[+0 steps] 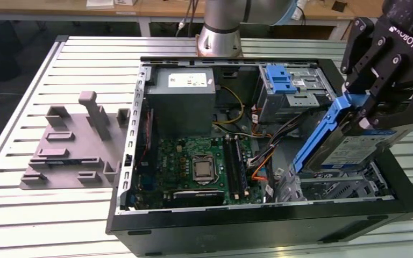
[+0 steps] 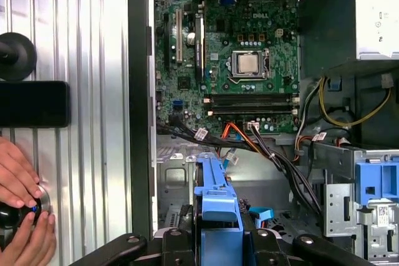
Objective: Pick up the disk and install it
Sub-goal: 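Insert the disk into the insertion slot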
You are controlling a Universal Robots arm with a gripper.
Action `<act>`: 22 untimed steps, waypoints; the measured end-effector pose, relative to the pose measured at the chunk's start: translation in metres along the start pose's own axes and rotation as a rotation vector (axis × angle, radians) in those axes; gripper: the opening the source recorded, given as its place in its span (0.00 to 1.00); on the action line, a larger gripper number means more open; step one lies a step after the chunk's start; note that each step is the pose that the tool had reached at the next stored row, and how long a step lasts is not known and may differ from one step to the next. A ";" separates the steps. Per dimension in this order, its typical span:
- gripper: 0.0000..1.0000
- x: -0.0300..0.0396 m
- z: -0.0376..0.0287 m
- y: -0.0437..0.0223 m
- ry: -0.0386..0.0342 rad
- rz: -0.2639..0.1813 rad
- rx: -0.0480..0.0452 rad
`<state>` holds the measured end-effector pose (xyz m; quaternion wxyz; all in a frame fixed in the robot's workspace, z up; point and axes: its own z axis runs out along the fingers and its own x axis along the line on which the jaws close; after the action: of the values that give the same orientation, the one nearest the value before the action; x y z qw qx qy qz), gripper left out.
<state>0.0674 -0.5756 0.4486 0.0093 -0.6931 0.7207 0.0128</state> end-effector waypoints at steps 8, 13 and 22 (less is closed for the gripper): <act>0.36 0.0000 0.0041 -0.0037 0.0001 0.000 0.0000; 0.36 0.0000 0.0072 -0.0054 0.0000 0.000 0.0000; 0.36 0.0002 0.0133 -0.0056 -0.0008 0.000 0.0000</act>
<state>0.0729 -0.5756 0.4352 0.0096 -0.6931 0.7206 0.0131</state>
